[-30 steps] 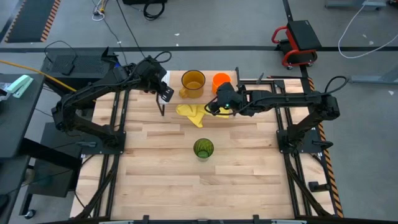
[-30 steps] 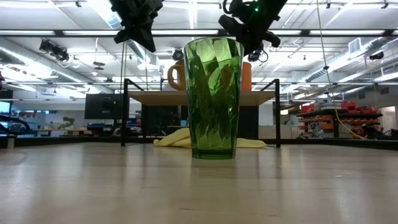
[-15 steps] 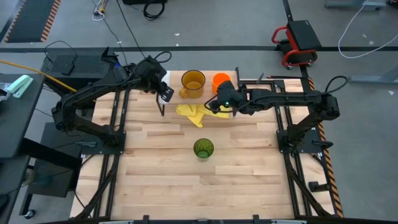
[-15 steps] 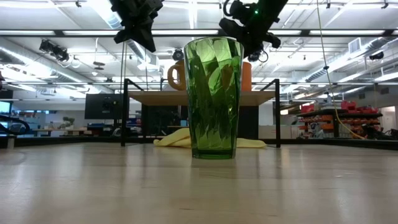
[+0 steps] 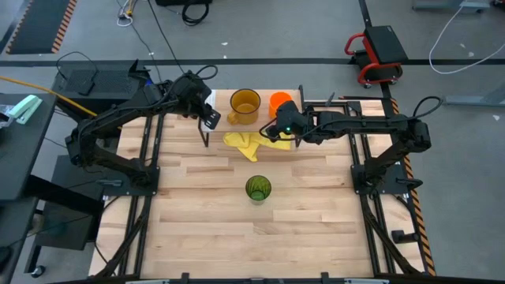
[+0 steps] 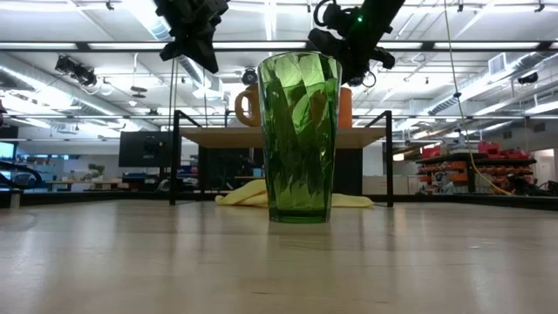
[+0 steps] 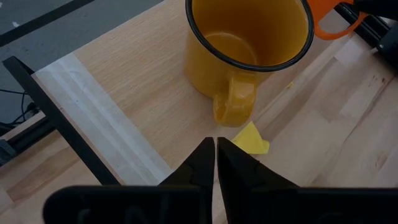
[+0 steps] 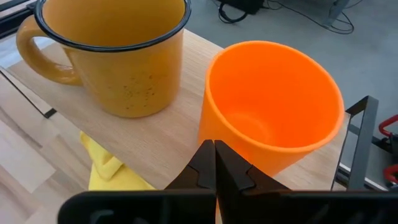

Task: Stack small to large cups/mugs on shelf
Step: Put the yellow mug on the shelf

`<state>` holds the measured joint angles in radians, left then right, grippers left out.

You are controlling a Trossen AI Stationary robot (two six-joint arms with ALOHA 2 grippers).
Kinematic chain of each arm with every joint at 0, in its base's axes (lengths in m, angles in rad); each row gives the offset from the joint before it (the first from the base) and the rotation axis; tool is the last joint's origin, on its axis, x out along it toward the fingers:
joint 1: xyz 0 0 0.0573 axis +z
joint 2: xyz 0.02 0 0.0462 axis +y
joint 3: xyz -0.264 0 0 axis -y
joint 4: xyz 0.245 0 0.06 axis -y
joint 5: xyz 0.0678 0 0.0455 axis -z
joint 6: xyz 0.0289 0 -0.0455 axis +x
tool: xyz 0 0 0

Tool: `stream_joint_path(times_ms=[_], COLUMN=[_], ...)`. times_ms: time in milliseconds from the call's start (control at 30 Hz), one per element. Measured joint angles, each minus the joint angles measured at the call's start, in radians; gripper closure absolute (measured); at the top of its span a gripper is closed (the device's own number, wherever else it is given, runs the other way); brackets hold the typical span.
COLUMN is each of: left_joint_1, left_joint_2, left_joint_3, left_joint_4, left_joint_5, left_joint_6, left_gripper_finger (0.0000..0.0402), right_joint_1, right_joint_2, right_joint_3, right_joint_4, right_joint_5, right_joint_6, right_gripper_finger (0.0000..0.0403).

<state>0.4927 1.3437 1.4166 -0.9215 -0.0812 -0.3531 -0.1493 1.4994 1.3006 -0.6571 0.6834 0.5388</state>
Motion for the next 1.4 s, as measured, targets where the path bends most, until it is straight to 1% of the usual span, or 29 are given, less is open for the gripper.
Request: stream_joint_path(times_ms=[233,333,500,633,767,900,1000,1067,1100,1167,1267,1400], left_joint_1=[0.000,0.000,0.012,0.035,0.042,0.055,0.081,0.090,0.085,0.079,0.078,0.073], left_joint_2=[0.000,0.000,0.025,0.085,0.129,0.129,0.129,0.134,0.140,0.146,0.142,0.149], left_joint_3=[0.000,0.000,0.001,0.001,0.001,0.001,0.001,0.001,0.001,-0.001,0.000,0.000], left_joint_4=[0.000,0.002,0.003,-0.003,0.013,0.051,0.048,0.041,0.039,0.029,0.038,0.038], left_joint_5=[-0.003,-0.033,-0.049,0.005,0.014,0.030,0.099,0.152,0.162,0.167,0.175,0.189], left_joint_6=[0.000,0.000,-0.001,-0.001,0.009,0.011,0.010,0.009,0.009,0.006,-0.001,-0.003], left_gripper_finger=[0.0386,0.0391,0.0387,0.0381,0.0384,0.0392,0.0393,0.0387,0.0383,0.0376,0.0369,0.0373], right_joint_1=[0.003,0.015,0.037,0.059,0.080,0.088,0.087,0.087,0.088,0.097,0.113,0.120], right_joint_2=[0.000,-0.002,-0.043,-0.114,-0.205,-0.287,-0.332,-0.347,-0.348,-0.350,-0.340,-0.326], right_joint_3=[0.000,0.000,0.000,0.000,0.000,0.000,0.000,0.000,0.000,-0.001,-0.001,-0.001], right_joint_4=[0.012,0.053,0.083,0.090,0.089,0.031,-0.042,-0.093,-0.113,-0.147,-0.144,-0.152], right_joint_5=[-0.001,-0.006,-0.010,-0.008,-0.007,-0.007,-0.007,-0.007,-0.007,-0.008,0.000,0.003], right_joint_6=[-0.001,-0.013,-0.016,-0.020,-0.068,-0.062,-0.012,0.021,0.033,0.041,0.041,0.041], right_gripper_finger=[0.0401,0.0396,0.0388,0.0389,0.0393,0.0393,0.0391,0.0391,0.0392,0.0394,0.0396,0.0396])
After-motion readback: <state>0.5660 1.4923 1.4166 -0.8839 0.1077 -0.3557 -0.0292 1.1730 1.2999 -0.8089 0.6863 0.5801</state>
